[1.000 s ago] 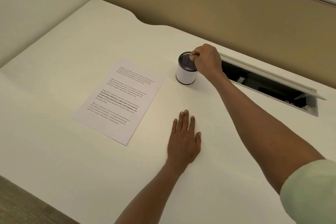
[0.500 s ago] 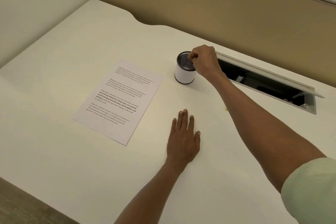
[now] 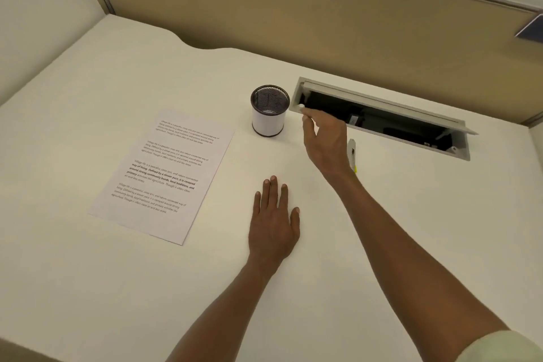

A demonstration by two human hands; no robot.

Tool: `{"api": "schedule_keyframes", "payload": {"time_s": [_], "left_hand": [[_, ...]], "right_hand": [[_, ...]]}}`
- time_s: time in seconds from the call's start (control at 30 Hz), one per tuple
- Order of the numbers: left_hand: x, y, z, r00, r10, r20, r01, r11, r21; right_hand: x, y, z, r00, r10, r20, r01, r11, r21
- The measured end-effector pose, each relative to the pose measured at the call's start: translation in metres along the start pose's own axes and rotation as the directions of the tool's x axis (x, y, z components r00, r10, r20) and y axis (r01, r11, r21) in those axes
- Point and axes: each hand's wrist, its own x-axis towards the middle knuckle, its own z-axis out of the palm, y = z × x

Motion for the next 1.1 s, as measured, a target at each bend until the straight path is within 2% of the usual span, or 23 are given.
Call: {"api": "schedule_keyframes", "payload": {"time_s": [0.2, 0.37, 0.57, 0.7, 0.8, 0.87, 0.93, 1.1], "left_hand": [[0.001, 0.001, -0.003, 1.0, -0.003, 0.011, 0.003, 1.0, -0.001], [0.0, -0.002, -0.003, 1.0, 0.006, 0.023, -0.006, 1.0, 0.008], [0.001, -0.003, -0.003, 0.999, 0.01, 0.036, -0.01, 1.0, -0.004], [0.001, -0.003, -0.003, 0.999, 0.011, 0.03, -0.012, 1.0, 0.003], [0.001, -0.003, -0.002, 0.999, 0.008, 0.036, -0.008, 1.0, 0.008], [0.001, -0.003, -0.003, 0.999, 0.003, 0.044, -0.004, 1.0, 0.012], [0.001, -0.002, -0.003, 0.999, 0.001, 0.049, -0.002, 1.0, 0.016], [0.001, -0.003, -0.005, 0.998, -0.007, 0.06, 0.006, 1.0, 0.023]], "right_hand": [[-0.085, 0.054, -0.033, 0.994, 0.104, 0.039, -0.098, 0.988, -0.123], [-0.142, 0.096, -0.065, 0.977, 0.214, -0.023, -0.211, 0.934, -0.287], [-0.193, 0.135, -0.104, 0.907, 0.396, -0.144, -0.41, 0.749, -0.52], [-0.211, 0.155, -0.126, 0.784, 0.577, -0.228, -0.578, 0.546, -0.606], [-0.21, 0.17, -0.139, 0.699, 0.656, -0.284, -0.667, 0.456, -0.59], [-0.205, 0.181, -0.146, 0.678, 0.68, -0.28, -0.684, 0.445, -0.578], [-0.196, 0.19, -0.149, 0.69, 0.678, -0.254, -0.672, 0.468, -0.575], [-0.172, 0.199, -0.142, 0.774, 0.62, -0.127, -0.57, 0.596, -0.566]]}}
